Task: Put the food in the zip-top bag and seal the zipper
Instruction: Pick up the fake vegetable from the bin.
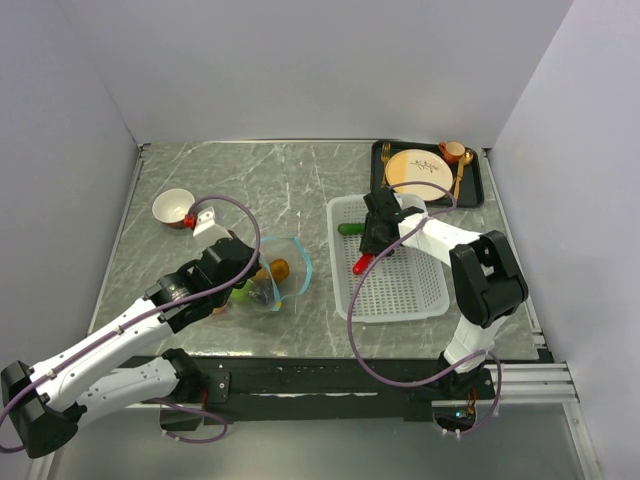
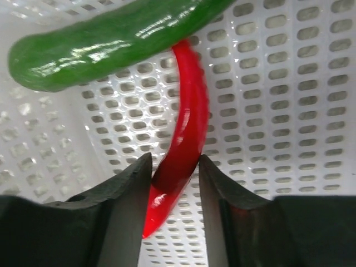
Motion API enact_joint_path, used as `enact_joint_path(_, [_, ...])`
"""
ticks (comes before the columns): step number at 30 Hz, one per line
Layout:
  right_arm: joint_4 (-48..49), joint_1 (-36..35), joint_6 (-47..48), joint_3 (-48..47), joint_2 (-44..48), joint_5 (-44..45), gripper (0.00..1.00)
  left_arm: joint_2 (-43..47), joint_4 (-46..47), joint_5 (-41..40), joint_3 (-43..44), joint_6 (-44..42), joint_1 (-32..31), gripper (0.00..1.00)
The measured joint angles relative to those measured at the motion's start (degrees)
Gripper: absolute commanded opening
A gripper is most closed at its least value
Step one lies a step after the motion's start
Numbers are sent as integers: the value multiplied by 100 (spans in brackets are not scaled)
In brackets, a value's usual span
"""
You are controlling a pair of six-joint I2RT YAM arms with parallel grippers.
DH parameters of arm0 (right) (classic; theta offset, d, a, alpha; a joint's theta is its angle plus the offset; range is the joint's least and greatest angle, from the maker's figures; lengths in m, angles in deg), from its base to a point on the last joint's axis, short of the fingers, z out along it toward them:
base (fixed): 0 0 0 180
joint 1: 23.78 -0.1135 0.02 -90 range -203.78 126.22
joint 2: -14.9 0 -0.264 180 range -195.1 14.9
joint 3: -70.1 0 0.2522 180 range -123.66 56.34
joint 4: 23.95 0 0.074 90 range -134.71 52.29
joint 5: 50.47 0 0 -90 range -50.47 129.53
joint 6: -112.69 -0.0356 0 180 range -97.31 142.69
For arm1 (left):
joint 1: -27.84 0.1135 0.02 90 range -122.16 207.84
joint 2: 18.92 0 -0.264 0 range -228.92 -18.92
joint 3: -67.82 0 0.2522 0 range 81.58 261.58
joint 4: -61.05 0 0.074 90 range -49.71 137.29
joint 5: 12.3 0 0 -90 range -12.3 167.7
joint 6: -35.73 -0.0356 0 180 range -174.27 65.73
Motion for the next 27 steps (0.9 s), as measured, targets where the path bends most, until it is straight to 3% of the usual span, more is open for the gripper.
enact_joint_path(8, [-328, 0, 529, -24, 0, 293, 47, 4, 2, 2, 0, 2, 0, 7])
enact_joint_path(15, [-669, 2, 866, -79, 2, 525, 69, 2, 2, 39, 0, 2, 0, 7])
enact_joint_path(27, [-1054, 2, 1152, -101, 431, -20, 67, 9, 0, 37, 0, 4, 0, 8])
